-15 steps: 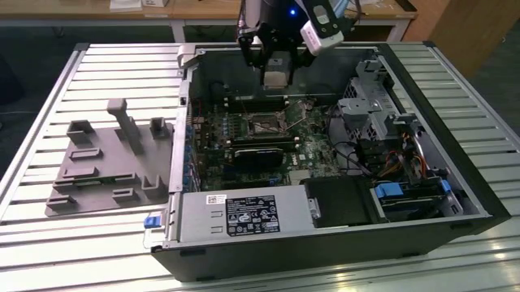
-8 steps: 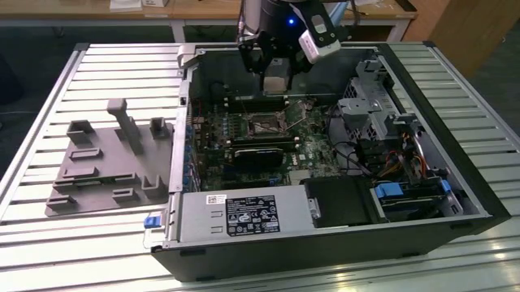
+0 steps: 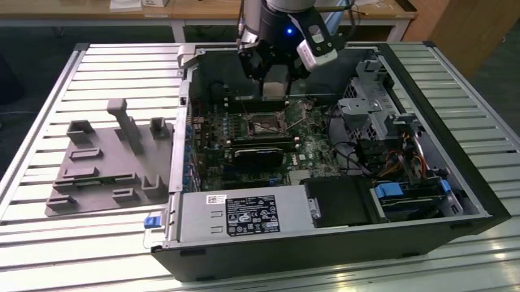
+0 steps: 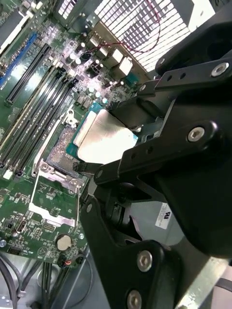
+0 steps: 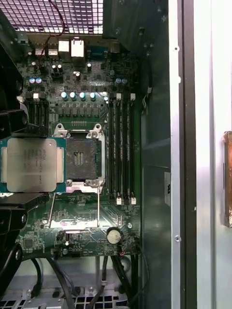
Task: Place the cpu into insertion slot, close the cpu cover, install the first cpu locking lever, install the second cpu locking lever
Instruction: 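Place the cpu into insertion slot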
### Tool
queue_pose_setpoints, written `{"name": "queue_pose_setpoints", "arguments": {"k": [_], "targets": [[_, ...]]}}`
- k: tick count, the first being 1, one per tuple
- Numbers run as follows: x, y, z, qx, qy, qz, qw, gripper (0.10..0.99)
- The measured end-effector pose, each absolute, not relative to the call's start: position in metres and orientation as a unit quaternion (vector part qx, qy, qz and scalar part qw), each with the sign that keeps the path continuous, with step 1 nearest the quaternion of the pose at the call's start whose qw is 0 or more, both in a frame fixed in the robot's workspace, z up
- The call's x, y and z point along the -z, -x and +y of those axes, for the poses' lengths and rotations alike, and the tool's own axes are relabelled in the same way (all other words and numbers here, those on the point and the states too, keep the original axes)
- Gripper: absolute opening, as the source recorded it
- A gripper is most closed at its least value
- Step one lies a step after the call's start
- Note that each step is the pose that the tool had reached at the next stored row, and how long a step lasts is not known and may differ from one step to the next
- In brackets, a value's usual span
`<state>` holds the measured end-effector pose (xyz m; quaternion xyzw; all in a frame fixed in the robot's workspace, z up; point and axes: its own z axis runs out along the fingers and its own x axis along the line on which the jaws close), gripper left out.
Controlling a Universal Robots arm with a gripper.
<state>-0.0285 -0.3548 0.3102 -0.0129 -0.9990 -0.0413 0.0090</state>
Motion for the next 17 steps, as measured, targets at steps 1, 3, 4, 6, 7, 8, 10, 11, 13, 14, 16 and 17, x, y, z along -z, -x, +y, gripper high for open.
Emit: {"name": "queue_pose_setpoints", "arguments": {"k": [1, 3, 4, 6, 7, 8, 10, 11, 13, 14, 16, 17], "targets": [[-0.308, 0.028, -0.355, 0.041, 0.013, -0.999, 0.009, 0.537], [-0.305, 0.028, -0.354, 0.041, 0.013, -0.999, 0.009, 0.537], [-0.303, 0.028, -0.354, 0.041, 0.013, -0.999, 0.009, 0.537], [-0.299, 0.028, -0.353, 0.041, 0.013, -0.999, 0.009, 0.537], [-0.297, 0.028, -0.353, 0.041, 0.013, -0.999, 0.009, 0.537], [-0.296, 0.028, -0.353, 0.041, 0.013, -0.999, 0.009, 0.537], [-0.292, 0.028, -0.352, 0.041, 0.013, -0.999, 0.009, 0.537], [-0.290, 0.028, -0.352, 0.041, 0.013, -0.999, 0.009, 0.537], [-0.287, 0.029, -0.352, 0.041, 0.013, -0.999, 0.009, 0.537], [-0.285, 0.029, -0.351, 0.041, 0.013, -0.999, 0.009, 0.537], [-0.281, 0.029, -0.351, 0.041, 0.013, -0.999, 0.009, 0.537], [-0.279, 0.029, -0.351, 0.041, 0.013, -0.999, 0.009, 0.537]]}}
